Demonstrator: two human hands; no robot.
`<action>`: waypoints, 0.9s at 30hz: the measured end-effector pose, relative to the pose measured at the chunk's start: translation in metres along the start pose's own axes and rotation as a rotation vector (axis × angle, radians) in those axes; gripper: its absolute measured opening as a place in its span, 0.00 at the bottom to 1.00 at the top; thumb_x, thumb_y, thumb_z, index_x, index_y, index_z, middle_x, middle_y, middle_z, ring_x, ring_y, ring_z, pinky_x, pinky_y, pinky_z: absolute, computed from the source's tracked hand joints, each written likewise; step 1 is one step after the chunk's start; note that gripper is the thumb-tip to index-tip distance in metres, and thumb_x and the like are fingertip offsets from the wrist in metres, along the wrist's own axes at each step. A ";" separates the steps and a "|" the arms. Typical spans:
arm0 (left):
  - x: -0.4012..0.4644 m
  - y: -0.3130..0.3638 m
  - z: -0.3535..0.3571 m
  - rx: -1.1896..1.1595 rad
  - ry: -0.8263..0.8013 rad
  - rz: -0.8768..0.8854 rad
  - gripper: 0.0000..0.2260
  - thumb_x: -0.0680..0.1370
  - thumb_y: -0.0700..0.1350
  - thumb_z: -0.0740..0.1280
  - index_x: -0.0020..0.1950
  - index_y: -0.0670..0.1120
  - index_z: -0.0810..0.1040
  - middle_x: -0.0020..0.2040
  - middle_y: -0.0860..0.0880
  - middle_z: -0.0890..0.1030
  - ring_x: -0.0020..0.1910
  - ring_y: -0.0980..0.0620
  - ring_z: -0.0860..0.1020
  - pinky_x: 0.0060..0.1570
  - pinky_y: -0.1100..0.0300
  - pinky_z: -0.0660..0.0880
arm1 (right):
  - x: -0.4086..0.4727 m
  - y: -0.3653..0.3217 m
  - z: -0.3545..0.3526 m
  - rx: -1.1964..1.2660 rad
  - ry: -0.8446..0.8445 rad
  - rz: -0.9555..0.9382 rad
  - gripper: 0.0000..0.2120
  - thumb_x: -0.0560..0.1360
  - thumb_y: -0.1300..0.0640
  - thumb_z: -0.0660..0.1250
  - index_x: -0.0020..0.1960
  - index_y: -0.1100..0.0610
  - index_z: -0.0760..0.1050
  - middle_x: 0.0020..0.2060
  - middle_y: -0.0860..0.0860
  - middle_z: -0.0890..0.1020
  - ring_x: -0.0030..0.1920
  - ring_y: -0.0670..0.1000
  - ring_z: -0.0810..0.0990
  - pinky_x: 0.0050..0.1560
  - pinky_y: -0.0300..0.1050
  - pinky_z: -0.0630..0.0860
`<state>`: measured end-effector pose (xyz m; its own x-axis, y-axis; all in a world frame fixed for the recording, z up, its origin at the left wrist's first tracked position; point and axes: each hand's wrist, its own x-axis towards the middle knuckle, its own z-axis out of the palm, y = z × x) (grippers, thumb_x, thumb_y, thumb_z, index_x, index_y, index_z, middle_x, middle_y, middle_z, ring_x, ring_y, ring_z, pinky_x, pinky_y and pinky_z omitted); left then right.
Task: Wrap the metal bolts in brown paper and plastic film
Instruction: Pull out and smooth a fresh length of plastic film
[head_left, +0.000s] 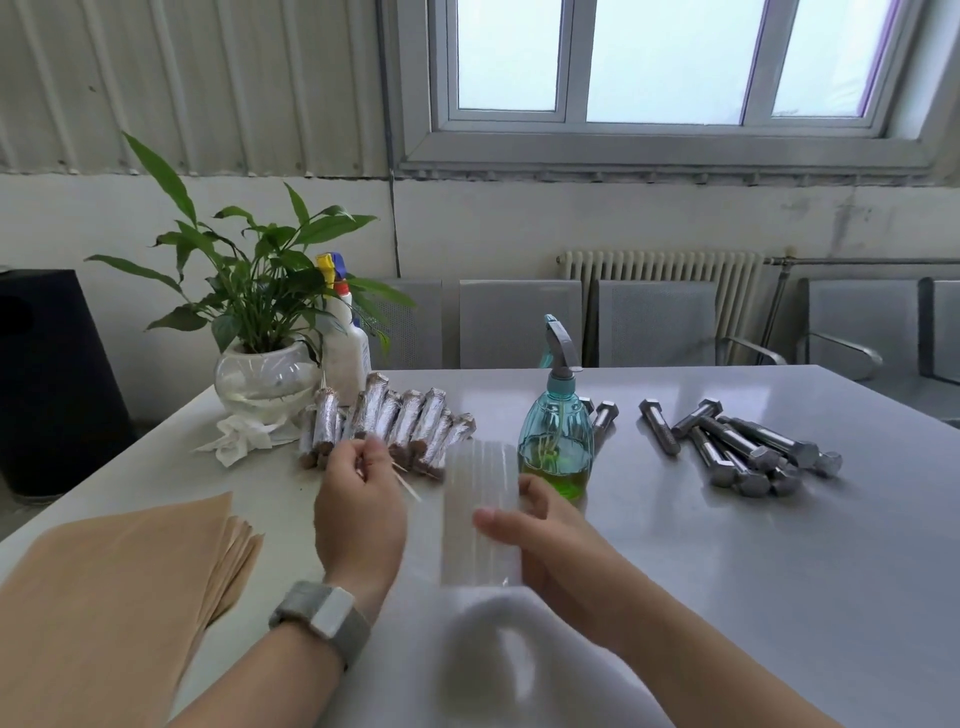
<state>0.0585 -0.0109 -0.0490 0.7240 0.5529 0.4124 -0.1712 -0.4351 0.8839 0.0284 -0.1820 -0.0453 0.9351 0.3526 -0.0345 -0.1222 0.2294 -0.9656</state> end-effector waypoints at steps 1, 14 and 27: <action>0.007 -0.002 -0.005 -0.105 -0.013 -0.073 0.13 0.83 0.49 0.59 0.39 0.48 0.71 0.32 0.50 0.73 0.32 0.46 0.69 0.34 0.56 0.64 | 0.000 -0.003 -0.004 0.037 0.034 -0.013 0.34 0.62 0.57 0.78 0.64 0.60 0.70 0.46 0.56 0.85 0.47 0.55 0.85 0.47 0.52 0.83; 0.026 -0.023 -0.059 -0.462 -0.387 -0.312 0.13 0.81 0.47 0.65 0.42 0.40 0.76 0.22 0.49 0.63 0.15 0.55 0.57 0.19 0.69 0.54 | -0.003 -0.022 -0.041 0.175 0.053 0.171 0.31 0.73 0.42 0.67 0.65 0.64 0.74 0.48 0.62 0.79 0.43 0.61 0.81 0.49 0.54 0.78; 0.034 -0.025 -0.068 -0.311 -0.435 -0.229 0.15 0.83 0.43 0.61 0.37 0.40 0.70 0.20 0.49 0.61 0.15 0.53 0.56 0.19 0.70 0.54 | -0.022 -0.036 -0.067 -0.061 0.104 0.177 0.24 0.66 0.43 0.77 0.54 0.58 0.84 0.51 0.60 0.84 0.44 0.58 0.83 0.45 0.50 0.78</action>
<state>0.0421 0.0669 -0.0425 0.9625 0.2364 0.1330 -0.1189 -0.0731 0.9902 0.0346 -0.2590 -0.0273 0.9308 0.2858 -0.2280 -0.2697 0.1157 -0.9560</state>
